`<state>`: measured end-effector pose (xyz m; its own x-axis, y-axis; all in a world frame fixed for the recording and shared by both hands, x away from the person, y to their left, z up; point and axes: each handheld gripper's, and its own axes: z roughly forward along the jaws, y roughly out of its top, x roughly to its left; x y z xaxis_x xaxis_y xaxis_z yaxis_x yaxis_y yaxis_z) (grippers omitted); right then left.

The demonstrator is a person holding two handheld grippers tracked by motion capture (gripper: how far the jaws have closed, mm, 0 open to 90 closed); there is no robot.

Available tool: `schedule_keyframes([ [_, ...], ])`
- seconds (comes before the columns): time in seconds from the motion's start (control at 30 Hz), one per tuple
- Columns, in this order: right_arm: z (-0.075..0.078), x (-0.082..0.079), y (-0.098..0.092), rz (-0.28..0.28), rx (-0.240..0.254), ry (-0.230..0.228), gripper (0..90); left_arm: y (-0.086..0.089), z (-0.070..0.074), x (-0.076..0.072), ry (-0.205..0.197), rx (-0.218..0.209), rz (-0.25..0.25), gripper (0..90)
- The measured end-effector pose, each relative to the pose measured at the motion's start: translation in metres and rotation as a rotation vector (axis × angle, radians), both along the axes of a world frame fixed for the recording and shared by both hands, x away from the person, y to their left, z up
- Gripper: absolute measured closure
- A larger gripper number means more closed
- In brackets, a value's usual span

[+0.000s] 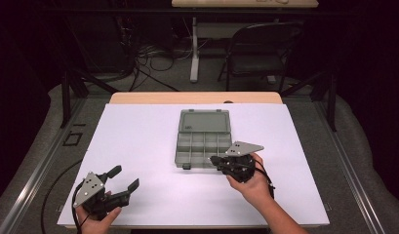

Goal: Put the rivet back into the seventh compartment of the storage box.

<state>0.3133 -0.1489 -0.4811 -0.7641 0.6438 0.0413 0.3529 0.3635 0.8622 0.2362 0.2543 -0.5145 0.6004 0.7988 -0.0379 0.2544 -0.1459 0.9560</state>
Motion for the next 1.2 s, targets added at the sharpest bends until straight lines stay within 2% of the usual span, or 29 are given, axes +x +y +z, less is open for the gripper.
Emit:
schedule_keyframes([
  [0.3,0.003,0.018,0.003,-0.028,-0.024,-0.003,88.7,0.0,0.0,0.0,-0.005,0.0,0.001,21.1],
  [0.47,0.001,0.031,0.004,-0.054,-0.031,0.01,88.7,0.0,0.0,0.0,-0.001,0.004,-0.003,21.1],
  [0.83,-0.017,0.058,0.004,-0.106,-0.058,0.071,88.7,0.0,0.0,0.0,-0.005,-0.003,0.001,21.1],
  [1.0,-0.027,0.063,0.01,-0.104,-0.091,0.088,88.7,0.0,0.0,0.0,-0.005,-0.003,0.002,21.1],
  [1.2,-0.032,0.065,0.014,-0.101,-0.102,0.098,88.7,0.001,0.0,0.0,-0.004,-0.002,0.004,21.1],
])
